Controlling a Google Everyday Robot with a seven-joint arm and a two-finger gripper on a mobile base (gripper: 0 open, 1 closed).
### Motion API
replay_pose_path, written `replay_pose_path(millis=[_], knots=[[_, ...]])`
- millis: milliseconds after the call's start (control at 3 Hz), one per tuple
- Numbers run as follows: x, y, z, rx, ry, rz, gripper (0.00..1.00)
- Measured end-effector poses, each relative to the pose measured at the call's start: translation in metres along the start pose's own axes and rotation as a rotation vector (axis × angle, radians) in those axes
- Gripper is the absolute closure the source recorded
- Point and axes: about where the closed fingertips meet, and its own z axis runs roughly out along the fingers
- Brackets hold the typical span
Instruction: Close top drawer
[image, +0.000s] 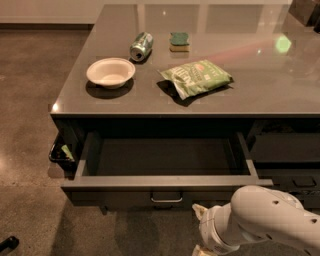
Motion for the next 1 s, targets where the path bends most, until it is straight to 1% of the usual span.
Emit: replay_pose_path(millis=[333,667,1000], knots=[[0.000,0.000,0.000,0.000,0.000,0.000,0.00],[-0.005,-0.024,-0.010,0.055,-0.007,-0.030,0.00],[-0.011,-0.063,-0.021,0.126,0.000,-0.054,0.00]])
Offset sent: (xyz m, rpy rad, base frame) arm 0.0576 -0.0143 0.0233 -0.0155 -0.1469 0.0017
